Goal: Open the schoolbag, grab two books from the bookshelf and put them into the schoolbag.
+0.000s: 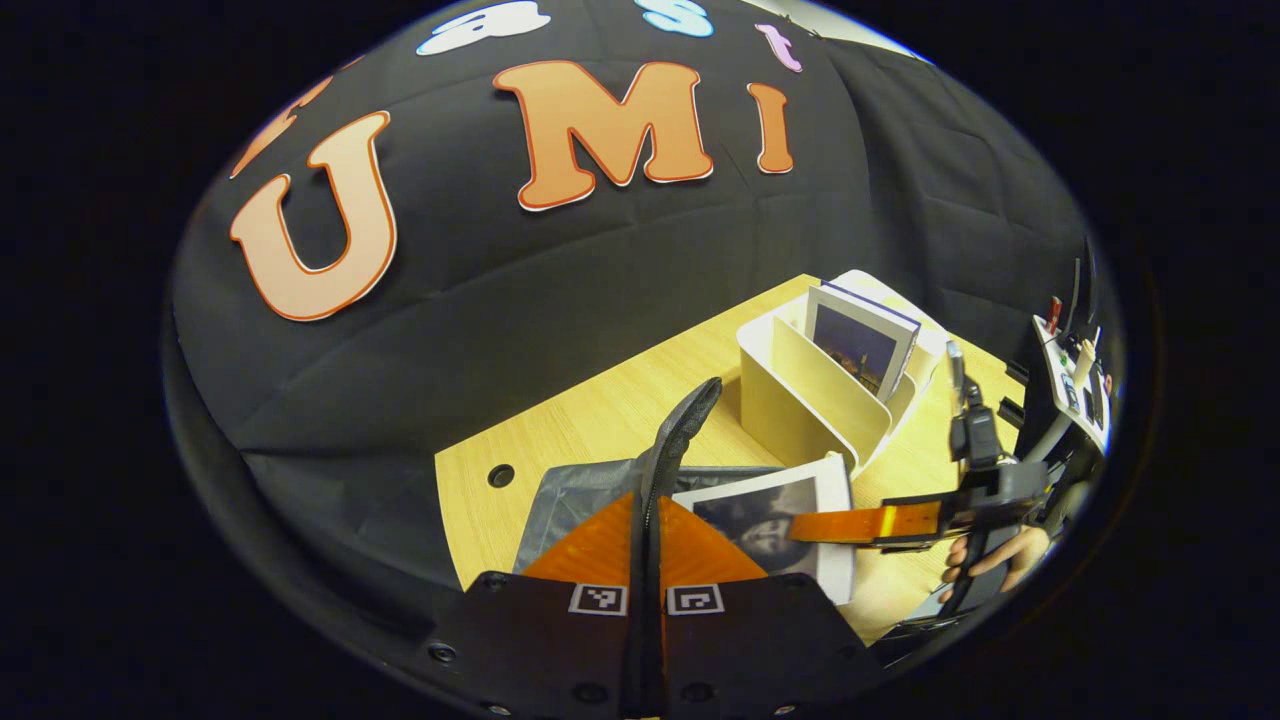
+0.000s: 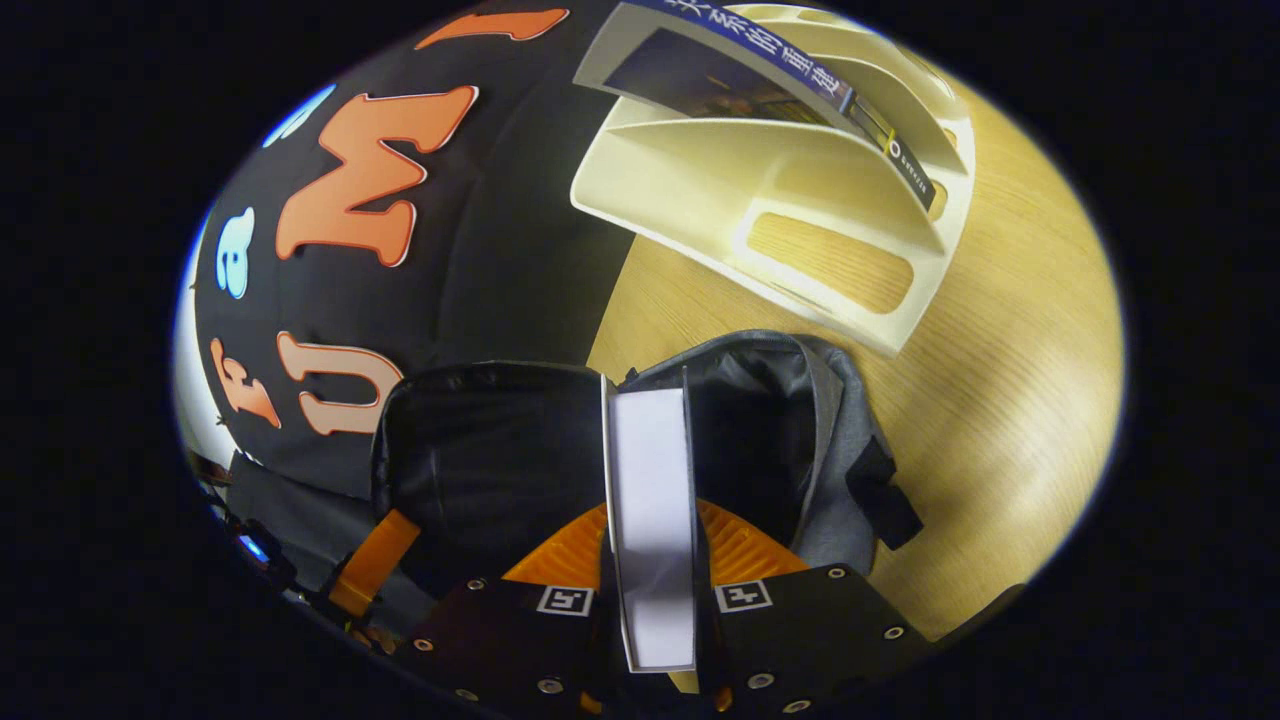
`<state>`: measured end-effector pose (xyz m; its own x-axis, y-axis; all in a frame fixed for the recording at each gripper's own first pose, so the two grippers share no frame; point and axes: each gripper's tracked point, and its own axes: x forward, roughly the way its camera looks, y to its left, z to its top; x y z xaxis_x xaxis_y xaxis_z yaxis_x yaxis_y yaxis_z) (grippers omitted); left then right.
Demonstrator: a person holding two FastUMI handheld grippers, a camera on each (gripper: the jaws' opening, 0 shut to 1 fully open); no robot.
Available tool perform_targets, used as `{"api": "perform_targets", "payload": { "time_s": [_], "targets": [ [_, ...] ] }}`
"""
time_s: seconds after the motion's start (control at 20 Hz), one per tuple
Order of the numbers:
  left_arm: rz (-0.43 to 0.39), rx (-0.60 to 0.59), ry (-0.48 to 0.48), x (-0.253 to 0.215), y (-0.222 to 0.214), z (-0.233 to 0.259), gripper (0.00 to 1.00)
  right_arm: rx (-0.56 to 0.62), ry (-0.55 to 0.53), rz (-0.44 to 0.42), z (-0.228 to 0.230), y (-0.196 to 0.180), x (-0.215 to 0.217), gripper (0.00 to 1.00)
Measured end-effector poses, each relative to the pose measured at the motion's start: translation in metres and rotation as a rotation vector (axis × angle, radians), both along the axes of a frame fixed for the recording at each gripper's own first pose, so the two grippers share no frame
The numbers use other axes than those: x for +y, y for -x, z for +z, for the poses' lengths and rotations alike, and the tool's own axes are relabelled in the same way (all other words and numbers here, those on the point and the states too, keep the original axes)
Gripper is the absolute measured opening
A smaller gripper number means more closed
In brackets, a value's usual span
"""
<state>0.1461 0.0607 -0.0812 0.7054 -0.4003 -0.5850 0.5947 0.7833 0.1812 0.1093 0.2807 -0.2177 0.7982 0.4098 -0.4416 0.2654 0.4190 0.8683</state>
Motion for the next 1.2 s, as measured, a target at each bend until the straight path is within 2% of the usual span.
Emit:
{"api": "perform_targets", "payload": {
  "time_s": [0.5, 0.6, 0.75, 0.85, 0.9, 0.95, 1.0, 1.05, 1.2],
  "targets": [
    [-0.039, 0.014, 0.031, -0.014, 0.015, -0.001, 0.01, -0.014, 0.001, -0.074, -0.005, -0.039, 0.045, 0.30],
    [-0.039, 0.007, 0.023, -0.013, 0.014, 0.000, 0.00, 0.013, 0.007, -0.083, -0.006, -0.042, 0.047, 0.30],
    [-0.041, -0.013, 0.003, -0.006, 0.014, -0.002, 0.00, 0.127, -0.032, -0.054, -0.010, -0.035, 0.053, 0.35],
    [-0.045, -0.010, 0.009, -0.006, 0.017, -0.006, 0.00, 0.168, 0.016, -0.078, -0.016, -0.029, 0.043, 0.45],
    [-0.045, -0.005, 0.012, -0.005, 0.019, -0.008, 0.00, 0.181, 0.038, -0.085, -0.017, -0.024, 0.039, 0.44],
    [-0.042, -0.001, 0.013, -0.003, 0.020, -0.011, 0.00, 0.202, 0.061, -0.080, -0.021, -0.022, 0.038, 0.70],
    [-0.040, 0.001, 0.016, -0.003, 0.020, -0.012, 0.00, 0.218, 0.077, -0.066, -0.022, -0.017, 0.037, 0.79],
    [-0.036, -0.001, 0.018, -0.001, 0.021, -0.012, 0.00, 0.229, 0.084, -0.052, -0.021, -0.011, 0.035, 0.99],
    [-0.030, -0.001, 0.030, 0.003, 0.023, -0.011, 0.00, 0.224, 0.067, -0.035, -0.012, 0.003, 0.024, 0.98]
  ]
}}
